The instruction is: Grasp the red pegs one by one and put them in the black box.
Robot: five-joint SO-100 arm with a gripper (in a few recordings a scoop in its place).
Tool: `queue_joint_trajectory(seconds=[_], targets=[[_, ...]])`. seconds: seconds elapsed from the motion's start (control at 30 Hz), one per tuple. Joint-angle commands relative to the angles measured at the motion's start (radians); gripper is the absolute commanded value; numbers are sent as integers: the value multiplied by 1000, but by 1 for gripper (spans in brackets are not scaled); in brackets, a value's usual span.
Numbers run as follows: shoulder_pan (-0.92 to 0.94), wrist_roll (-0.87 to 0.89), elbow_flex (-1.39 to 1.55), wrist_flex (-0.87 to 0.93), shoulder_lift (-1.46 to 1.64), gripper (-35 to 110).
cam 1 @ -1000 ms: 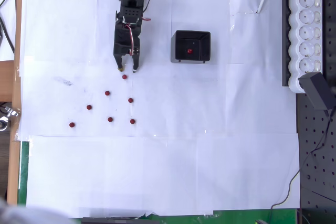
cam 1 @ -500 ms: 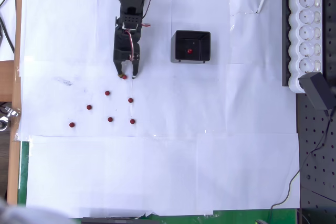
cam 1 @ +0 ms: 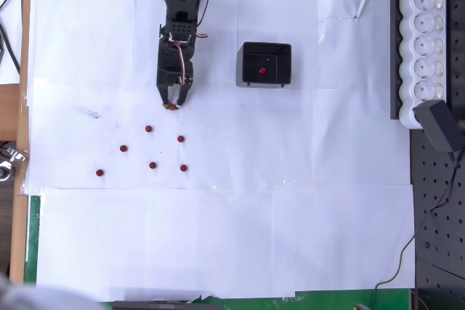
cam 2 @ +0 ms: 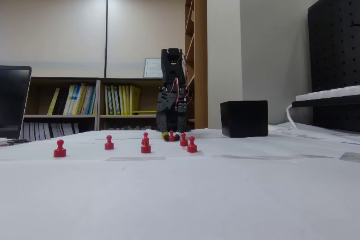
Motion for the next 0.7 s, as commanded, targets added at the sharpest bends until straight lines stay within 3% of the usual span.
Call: queue_joint_trajectory(seconds=[0.0, 0.1, 0.23, 0.43, 0.57, 0.67], targets=[[9, -29, 34, 77, -44, 0], [-8, -80, 58, 250, -143, 0], [-52, -224, 272, 821, -307, 0], [-222, -491, 657, 1468, -419, 0], [-408, -630, 950, 1776, -390, 0], [-560, -750, 1123, 1888, -368, 0]])
